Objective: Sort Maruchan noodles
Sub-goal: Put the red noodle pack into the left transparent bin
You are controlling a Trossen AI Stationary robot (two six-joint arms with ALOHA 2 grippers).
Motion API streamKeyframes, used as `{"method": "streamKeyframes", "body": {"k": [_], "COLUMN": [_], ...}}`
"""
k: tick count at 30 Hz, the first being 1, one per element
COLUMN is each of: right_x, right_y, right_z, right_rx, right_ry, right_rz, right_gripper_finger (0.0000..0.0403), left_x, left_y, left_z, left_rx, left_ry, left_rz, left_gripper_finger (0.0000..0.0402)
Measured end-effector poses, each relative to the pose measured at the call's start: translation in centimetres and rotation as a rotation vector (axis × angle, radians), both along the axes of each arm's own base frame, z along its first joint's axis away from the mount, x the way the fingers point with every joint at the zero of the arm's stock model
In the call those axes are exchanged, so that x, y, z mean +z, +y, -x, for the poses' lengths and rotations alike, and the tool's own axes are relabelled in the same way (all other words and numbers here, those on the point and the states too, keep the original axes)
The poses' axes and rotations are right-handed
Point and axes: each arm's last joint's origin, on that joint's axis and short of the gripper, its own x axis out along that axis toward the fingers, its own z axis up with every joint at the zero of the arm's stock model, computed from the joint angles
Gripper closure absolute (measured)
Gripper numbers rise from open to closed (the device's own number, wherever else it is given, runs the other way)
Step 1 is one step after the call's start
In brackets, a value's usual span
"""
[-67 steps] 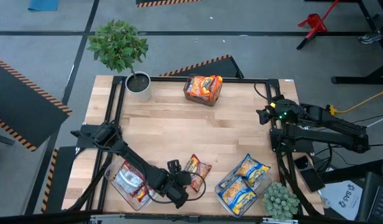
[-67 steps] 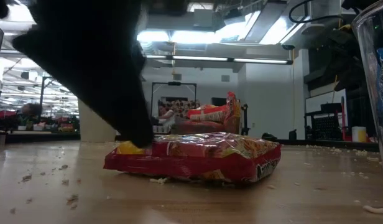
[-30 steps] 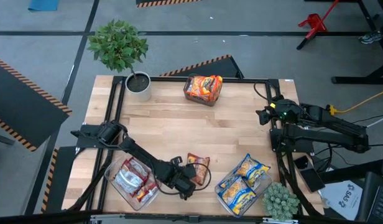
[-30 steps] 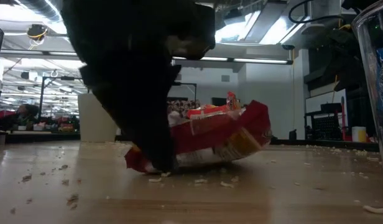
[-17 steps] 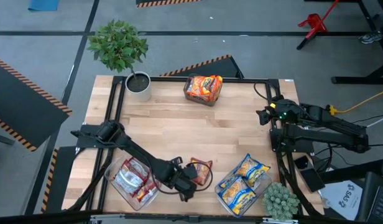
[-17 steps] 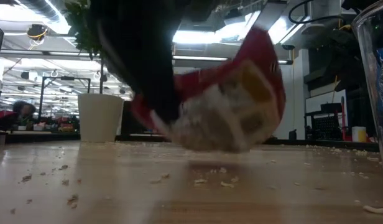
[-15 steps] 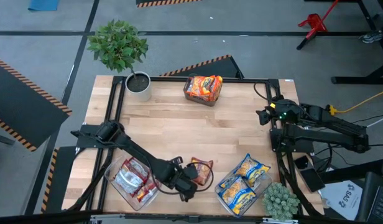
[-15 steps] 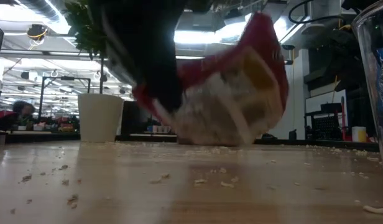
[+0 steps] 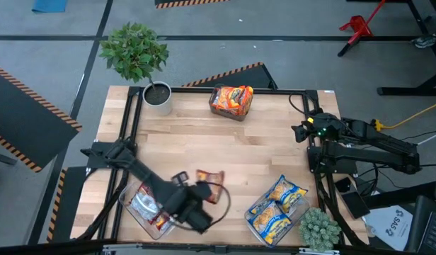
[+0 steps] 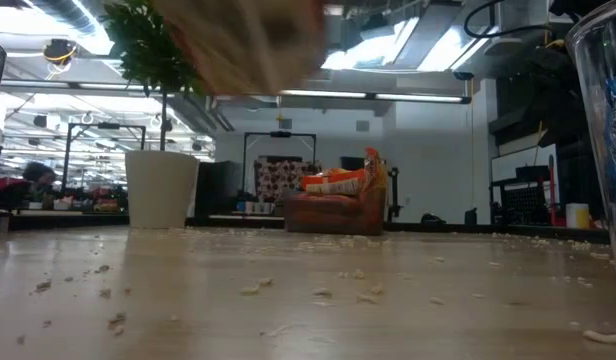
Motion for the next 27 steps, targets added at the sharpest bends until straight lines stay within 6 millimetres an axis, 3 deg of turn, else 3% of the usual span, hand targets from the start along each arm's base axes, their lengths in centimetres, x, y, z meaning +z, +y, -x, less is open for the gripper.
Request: {"method": "streamKeyframes", "body": {"k": [5,15,20,24,27], "right_x": [0.0,0.0,0.0,0.0,0.0], "right_y": [0.0,0.0,0.0,-0.1,-0.1], "right_z": [0.0,0.0,0.0,0.0,0.0], "right_rx": [0.0,-0.011,-0.012,-0.013,-0.014], "right_ry": [0.0,0.003,0.003,0.002,0.002], "right_rz": [0.0,0.012,0.013,0.013,0.014], "right_gripper_finger": [0.0123,0.0123,0.0123,0.0123,0.0123], "left_x": [2.6,2.7,4.3,6.2,6.9], "left_y": [-2.4,-7.4,-9.6,-10.6,-10.7], "left_z": [2.9,8.0,10.8,12.6,13.7], "left_rx": [0.095,0.241,0.305,0.393,0.468], "left_ry": [-0.066,0.049,0.033,-0.111,-0.11], "left_rz": [0.073,0.278,0.372,0.427,0.473], "left_gripper_finger": [0.0389,0.0389,0.0389,0.0388,0.0389]}}
